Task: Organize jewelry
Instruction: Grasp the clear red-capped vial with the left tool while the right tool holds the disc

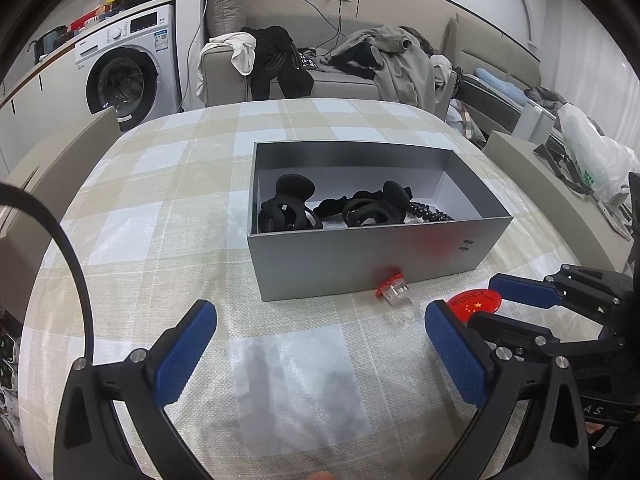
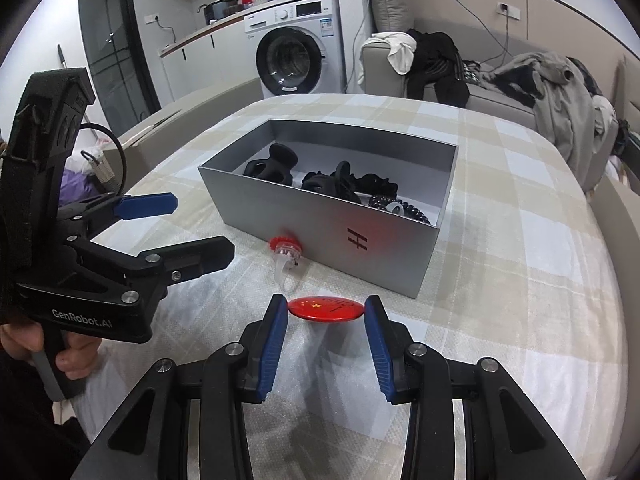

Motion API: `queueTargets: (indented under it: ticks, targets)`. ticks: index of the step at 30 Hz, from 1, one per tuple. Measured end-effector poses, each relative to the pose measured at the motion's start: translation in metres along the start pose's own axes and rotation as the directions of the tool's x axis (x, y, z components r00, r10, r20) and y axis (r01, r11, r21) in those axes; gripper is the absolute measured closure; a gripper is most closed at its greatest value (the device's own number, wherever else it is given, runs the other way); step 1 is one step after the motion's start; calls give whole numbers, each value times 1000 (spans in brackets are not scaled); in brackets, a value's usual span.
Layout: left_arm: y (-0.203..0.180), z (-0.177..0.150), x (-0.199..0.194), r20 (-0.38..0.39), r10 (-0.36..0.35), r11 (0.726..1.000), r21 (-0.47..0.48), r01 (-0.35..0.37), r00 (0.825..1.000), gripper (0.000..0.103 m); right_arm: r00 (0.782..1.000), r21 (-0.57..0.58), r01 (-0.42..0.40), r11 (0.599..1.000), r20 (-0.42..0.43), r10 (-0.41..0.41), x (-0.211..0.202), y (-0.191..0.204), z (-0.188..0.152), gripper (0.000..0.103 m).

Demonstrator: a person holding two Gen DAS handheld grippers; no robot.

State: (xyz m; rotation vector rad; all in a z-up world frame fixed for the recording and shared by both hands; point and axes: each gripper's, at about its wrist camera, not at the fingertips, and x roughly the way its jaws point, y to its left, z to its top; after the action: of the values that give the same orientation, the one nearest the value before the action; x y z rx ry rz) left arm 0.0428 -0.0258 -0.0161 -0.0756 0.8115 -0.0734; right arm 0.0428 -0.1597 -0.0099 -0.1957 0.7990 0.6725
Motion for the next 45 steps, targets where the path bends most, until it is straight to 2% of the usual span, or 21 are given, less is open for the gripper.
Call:
queueTargets:
  ticks: [4,10,19,21,23,30,32,34,37,45]
  targets:
    - [-1,0,3,-9,-3,1000,-5,3,1000,2,1000,4,-5,1000,16,5,-8,0,-1,65]
    - [-4,-1,8,-30,-46,999,-13,46,998,2,999,16,0,1000,40,-1,-19,-4,-1,65]
    - [-17,0,11,-38,-104,993,47,106,994,3,998,50,-1,999,69,-3,-30,-14,0,65]
    - [-18,0,13,-48,-116,991,56,118,992,8,997,59,-9,998,76,4,-32,-15,1,65]
    - [-20,1,16,-63,-119,990,67,123,991,18,996,65,-13,998,84,7,-35,-16,1,65]
    - [-24,2,23,-78,-126,989,72,132,989,41,996,74,-4,997,93,-3,-40,-20,0,65]
    - [-25,2,25,-85,-141,987,69,147,986,52,996,78,0,997,92,-8,-41,-21,0,65]
    - [-26,1,26,-90,-141,987,71,147,986,59,996,87,-5,996,95,-4,-42,-23,0,65]
    - [-27,1,25,-94,-154,984,74,161,984,79,995,92,-6,996,101,-4,-44,-22,0,65]
    - [-28,-1,18,-74,-159,984,73,165,984,82,995,85,-8,996,102,-1,-45,-19,1,65]
